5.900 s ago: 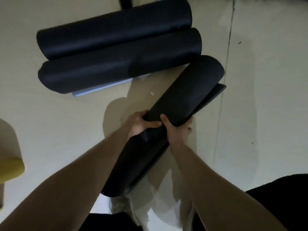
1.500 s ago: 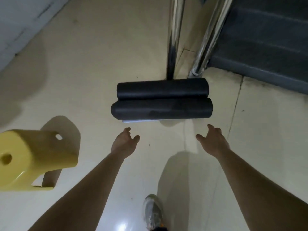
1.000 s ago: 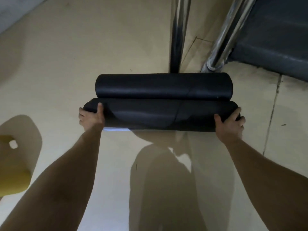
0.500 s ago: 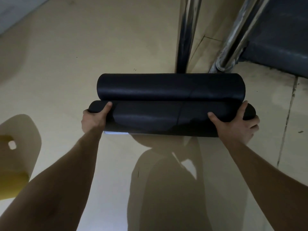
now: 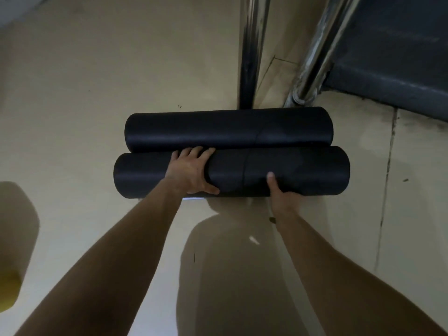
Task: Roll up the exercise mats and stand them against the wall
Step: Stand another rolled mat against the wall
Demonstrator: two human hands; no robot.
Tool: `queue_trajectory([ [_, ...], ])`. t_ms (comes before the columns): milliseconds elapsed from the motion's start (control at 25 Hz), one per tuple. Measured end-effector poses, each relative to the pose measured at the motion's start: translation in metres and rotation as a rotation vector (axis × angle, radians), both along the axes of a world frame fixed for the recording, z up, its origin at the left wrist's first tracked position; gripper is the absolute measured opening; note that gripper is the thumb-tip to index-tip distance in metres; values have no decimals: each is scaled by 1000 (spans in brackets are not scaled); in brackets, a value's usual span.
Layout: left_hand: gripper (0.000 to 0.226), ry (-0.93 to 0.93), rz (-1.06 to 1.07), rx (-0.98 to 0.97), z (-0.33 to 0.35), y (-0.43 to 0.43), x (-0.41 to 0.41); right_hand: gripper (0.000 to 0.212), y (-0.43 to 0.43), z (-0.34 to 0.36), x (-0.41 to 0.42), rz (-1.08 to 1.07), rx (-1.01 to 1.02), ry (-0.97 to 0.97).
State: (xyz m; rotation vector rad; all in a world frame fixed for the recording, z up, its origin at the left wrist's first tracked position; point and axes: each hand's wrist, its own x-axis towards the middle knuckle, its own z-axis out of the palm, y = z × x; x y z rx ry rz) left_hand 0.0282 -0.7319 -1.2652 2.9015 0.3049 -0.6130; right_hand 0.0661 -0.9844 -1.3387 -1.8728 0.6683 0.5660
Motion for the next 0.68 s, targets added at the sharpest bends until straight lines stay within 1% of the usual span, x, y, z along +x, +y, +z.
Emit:
queue_trajectory([
  [80,131,21,25,95,-7,2,9,163,14,-43,-3,26,118,90],
  [160,131,42,38,156,-6,5,14,162,24,-75,-2,13,206,89],
  [240,129,66,5,225,-1,5,21,158,34,-71,-4,-46,243,-2],
  [280,129,81,-5,237,1,3,25,160,38,-68,-6,-92,254,-55],
  [320,130,98,-8,235,3,2,28,163,40,-75,-5,-138,241,-99],
  [400,133,120,13,192,6,3,31,171,51,-32,-16,-230,220,-171],
  [440,133,122,33,156,7,5,33,173,53,-26,-18,-267,233,-182],
  [480,133,121,44,130,7,6,34,169,54,-18,-19,-318,261,-166],
  [560,132,102,43,114,4,9,33,149,55,-20,-17,-377,271,-27],
  [600,131,93,44,107,2,10,32,142,56,-21,-16,-378,272,11],
  [680,128,76,55,83,-2,12,31,139,58,-25,-14,-391,337,-28],
])
